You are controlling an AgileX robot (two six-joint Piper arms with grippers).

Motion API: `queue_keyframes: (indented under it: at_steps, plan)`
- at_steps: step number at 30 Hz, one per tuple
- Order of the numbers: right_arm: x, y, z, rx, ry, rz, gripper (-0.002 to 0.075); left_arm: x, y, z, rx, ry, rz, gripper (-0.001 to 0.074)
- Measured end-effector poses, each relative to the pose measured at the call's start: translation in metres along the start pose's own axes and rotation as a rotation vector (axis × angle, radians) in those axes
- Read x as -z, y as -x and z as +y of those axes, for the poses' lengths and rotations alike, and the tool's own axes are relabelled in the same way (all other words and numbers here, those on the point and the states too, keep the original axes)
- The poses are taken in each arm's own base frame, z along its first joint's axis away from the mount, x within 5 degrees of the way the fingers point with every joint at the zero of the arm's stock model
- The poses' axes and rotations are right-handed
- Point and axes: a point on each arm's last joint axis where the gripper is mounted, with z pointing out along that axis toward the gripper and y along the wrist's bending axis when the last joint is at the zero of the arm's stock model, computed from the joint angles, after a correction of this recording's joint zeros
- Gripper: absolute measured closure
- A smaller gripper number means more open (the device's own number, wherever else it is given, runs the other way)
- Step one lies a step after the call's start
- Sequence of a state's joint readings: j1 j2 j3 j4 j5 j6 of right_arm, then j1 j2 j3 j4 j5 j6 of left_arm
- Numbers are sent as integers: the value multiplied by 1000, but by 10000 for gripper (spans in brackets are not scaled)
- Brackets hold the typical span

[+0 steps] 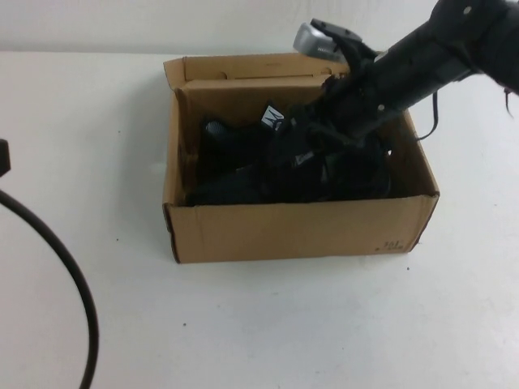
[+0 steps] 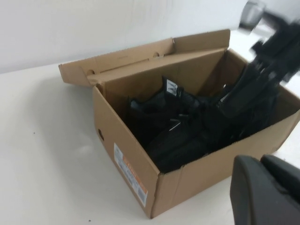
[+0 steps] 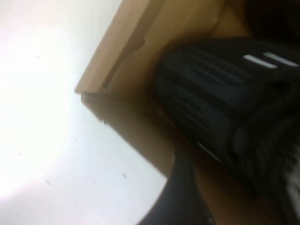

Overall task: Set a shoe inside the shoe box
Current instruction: Place the shoe in the shoe box

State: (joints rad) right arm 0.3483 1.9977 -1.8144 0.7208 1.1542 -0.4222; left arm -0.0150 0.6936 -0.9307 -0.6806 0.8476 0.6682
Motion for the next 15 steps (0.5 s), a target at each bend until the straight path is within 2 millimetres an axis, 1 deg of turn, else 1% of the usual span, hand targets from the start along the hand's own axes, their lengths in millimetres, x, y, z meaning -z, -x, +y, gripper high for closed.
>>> queue_keyframes:
  at_steps: [5, 10, 12, 15]
  plan:
    - [33, 0, 19, 40, -86, 11, 248, 0, -1, 0, -7, -1, 14, 736]
    - [53, -3, 29, 58, -160, 8, 270, 0, -2, 0, -8, 0, 17, 736]
    - [65, -4, 35, 81, -195, -9, 296, 0, -2, 0, -8, -3, 22, 736]
    - [90, -8, 49, 132, -261, -43, 349, 4, -2, -3, -15, -7, 16, 736]
